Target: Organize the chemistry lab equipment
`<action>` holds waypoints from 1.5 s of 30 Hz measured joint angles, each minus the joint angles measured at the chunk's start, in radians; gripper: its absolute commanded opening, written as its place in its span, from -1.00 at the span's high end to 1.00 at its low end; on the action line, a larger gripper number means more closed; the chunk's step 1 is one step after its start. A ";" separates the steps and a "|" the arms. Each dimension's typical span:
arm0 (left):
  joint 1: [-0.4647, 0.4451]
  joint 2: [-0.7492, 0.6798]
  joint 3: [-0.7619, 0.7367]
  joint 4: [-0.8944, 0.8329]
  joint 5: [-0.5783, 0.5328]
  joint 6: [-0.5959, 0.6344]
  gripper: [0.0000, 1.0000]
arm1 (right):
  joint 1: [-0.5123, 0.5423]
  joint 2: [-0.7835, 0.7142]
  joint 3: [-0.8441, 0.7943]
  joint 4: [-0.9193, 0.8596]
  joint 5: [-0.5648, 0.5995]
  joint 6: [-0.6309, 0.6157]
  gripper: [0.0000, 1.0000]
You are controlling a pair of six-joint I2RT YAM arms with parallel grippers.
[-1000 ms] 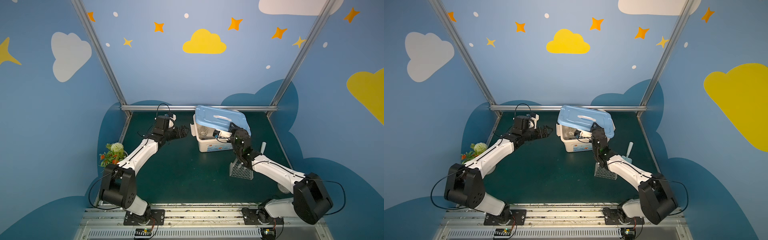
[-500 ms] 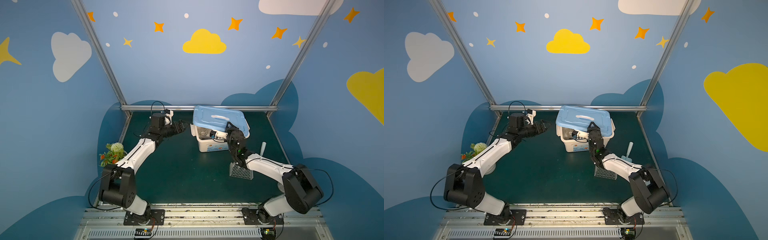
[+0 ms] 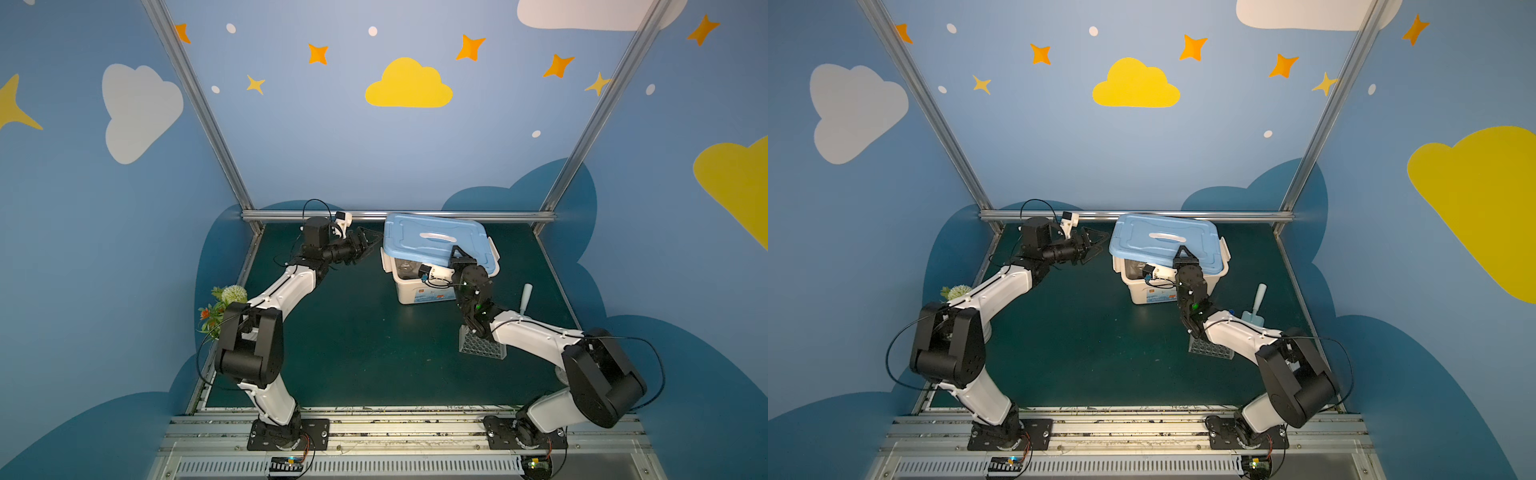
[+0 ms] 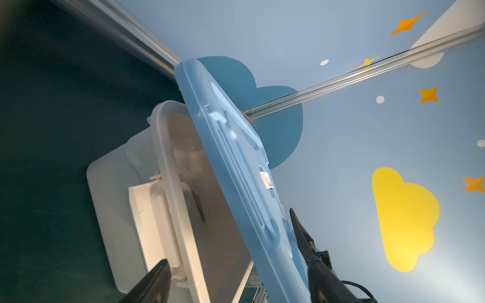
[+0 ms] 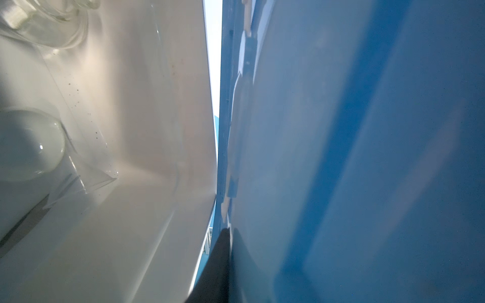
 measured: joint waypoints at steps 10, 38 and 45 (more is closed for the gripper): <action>-0.034 0.032 0.045 0.054 0.051 -0.069 -0.39 | 0.006 0.000 -0.029 0.017 -0.014 -0.012 0.76; -0.072 0.068 0.018 0.206 0.070 -0.202 0.47 | 0.024 -0.028 -0.052 -0.055 -0.029 0.012 -0.10; -0.074 0.074 -0.020 0.212 0.069 -0.220 0.53 | 0.026 -0.089 -0.049 -0.182 -0.039 0.087 -0.28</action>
